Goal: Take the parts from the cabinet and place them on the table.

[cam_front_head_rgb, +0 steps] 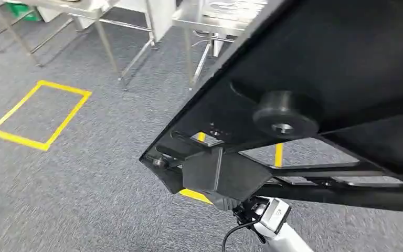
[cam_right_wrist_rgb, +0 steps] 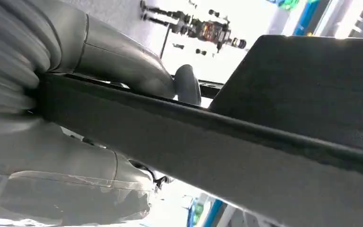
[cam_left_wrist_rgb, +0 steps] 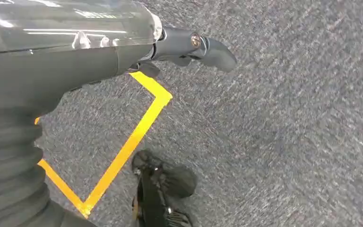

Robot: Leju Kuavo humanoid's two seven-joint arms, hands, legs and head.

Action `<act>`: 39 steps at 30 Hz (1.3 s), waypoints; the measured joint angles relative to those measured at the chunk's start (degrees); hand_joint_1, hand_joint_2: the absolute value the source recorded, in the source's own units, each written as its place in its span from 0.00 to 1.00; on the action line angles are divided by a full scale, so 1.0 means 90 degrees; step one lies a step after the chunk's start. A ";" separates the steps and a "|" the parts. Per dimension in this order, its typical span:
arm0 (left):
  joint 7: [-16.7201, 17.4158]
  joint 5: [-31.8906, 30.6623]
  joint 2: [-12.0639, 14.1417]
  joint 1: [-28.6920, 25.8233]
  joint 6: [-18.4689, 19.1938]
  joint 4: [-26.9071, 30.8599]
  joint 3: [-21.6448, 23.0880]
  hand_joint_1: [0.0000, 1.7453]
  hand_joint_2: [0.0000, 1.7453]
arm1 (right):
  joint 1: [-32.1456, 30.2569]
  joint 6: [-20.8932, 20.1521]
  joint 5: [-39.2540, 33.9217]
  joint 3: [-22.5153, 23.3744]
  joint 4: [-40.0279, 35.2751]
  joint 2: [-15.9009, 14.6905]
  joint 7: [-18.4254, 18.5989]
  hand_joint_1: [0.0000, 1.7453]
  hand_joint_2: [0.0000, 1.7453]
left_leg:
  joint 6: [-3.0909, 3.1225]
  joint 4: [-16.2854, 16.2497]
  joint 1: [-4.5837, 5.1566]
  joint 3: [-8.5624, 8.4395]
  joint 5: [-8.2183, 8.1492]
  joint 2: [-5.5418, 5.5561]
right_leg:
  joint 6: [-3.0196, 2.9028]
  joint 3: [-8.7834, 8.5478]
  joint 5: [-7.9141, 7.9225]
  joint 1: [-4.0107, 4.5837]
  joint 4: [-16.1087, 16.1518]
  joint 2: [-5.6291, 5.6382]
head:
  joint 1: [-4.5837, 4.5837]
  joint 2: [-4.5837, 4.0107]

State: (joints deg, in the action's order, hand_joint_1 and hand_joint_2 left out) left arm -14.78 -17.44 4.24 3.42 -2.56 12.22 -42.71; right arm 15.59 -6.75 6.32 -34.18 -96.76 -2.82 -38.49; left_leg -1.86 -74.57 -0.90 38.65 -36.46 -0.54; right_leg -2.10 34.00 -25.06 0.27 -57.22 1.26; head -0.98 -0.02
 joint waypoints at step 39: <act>-0.0015 -0.0391 0.0015 0.0061 0.0097 0.0007 0.0002 0.00 1.00 | -0.0030 -0.0066 -0.0017 0.0010 -0.0066 -0.0051 -0.0010 1.00 1.00 | 0.0176 0.1826 0.0032 -0.0642 0.1099 0.0034 | 0.0177 -0.0087 -0.0138 0.0022 -0.0074 -0.0020 | 0.0000 0.0000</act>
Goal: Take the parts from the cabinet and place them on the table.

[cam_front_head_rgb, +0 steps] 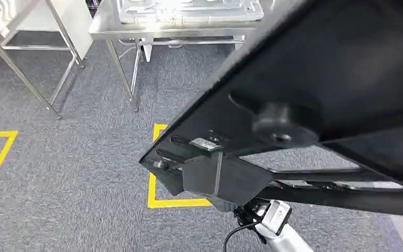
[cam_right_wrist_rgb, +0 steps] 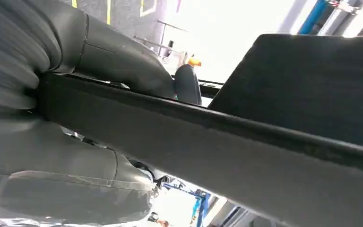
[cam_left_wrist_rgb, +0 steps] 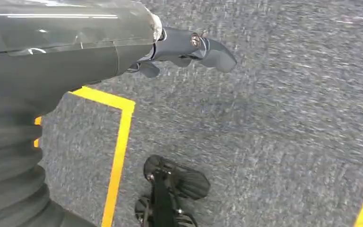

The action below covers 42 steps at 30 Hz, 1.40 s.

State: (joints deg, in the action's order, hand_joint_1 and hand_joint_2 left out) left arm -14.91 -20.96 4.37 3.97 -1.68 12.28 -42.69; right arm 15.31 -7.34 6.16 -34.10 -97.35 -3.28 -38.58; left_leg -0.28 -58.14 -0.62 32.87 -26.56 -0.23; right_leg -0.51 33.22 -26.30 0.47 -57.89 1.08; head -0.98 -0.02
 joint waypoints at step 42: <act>0.0053 -0.0182 0.0012 0.0077 0.0119 0.0000 -0.0010 0.00 1.00 | -0.0093 -0.0019 0.0010 0.0168 -0.0070 -0.0034 -0.0087 1.00 1.00 | 0.0127 0.0126 -0.0019 -0.0139 -0.0002 -0.0015 | 0.0200 0.0261 0.0089 -0.0136 -0.0420 -0.0104 | 0.0002 0.0000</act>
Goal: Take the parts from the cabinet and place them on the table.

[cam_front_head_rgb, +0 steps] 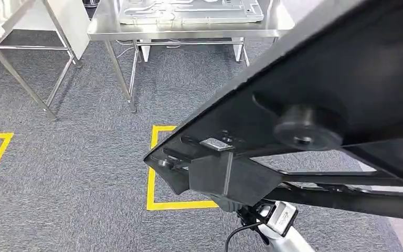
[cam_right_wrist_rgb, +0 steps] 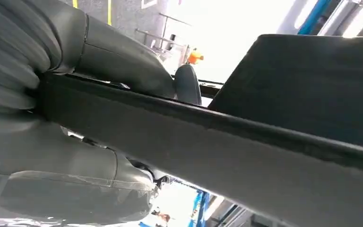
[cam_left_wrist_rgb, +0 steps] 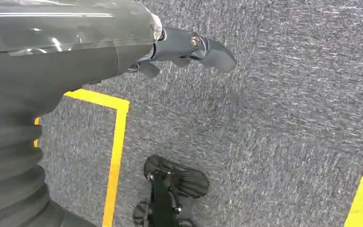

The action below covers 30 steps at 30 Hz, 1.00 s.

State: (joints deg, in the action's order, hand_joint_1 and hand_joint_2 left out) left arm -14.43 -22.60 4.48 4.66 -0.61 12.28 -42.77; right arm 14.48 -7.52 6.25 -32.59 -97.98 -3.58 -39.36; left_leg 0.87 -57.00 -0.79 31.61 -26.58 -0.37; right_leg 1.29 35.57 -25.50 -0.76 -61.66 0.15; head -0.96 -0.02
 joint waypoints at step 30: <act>-0.0032 -0.0097 0.0000 0.0034 0.0046 0.0002 -0.0036 0.00 1.00 | -0.0138 -0.0078 0.0100 0.0053 -0.0117 0.0000 -0.0063 1.00 1.00 | 0.0036 -0.0024 0.0003 -0.0041 -0.0058 0.0023 | 0.0002 0.0203 -0.0252 0.0039 -0.0415 0.0015 | 0.0000 0.0000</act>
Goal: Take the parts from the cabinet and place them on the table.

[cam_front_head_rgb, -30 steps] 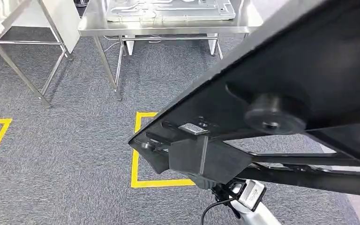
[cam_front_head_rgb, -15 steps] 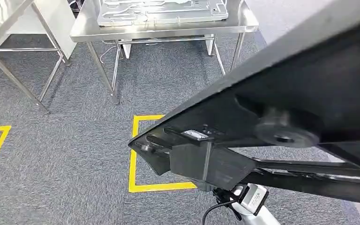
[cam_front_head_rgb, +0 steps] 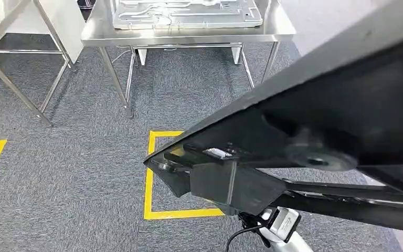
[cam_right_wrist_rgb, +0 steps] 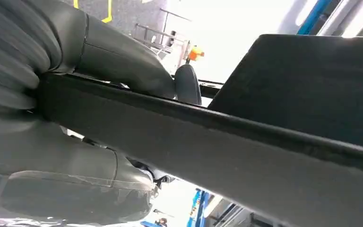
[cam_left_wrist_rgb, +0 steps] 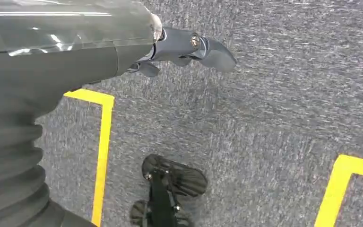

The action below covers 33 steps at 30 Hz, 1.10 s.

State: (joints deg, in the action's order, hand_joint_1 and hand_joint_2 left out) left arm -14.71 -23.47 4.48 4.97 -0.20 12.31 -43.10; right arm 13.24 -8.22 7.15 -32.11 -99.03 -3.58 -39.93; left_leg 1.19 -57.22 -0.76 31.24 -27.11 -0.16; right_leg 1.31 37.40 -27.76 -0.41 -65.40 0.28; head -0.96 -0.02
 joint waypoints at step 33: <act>-0.0007 -0.0131 0.0022 0.0043 0.0002 0.0000 -0.0012 0.00 1.00 | -0.0064 -0.0032 0.0010 0.0068 -0.0126 0.0024 0.0000 1.00 1.00 | -0.0061 -0.0014 0.0033 -0.0055 -0.0046 0.0021 | -0.0015 -0.0265 0.0118 0.0003 0.0798 -0.0041 | 0.0000 0.0000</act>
State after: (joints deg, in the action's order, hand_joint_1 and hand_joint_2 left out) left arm -14.78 -24.65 4.68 5.36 -0.17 12.31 -43.21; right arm 12.67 -8.50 7.23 -31.50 -100.17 -3.37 -39.93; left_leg 0.64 -57.34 -0.46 30.75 -27.52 0.03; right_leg 1.17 35.01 -26.70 -0.38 -58.22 -0.09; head -0.96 -0.02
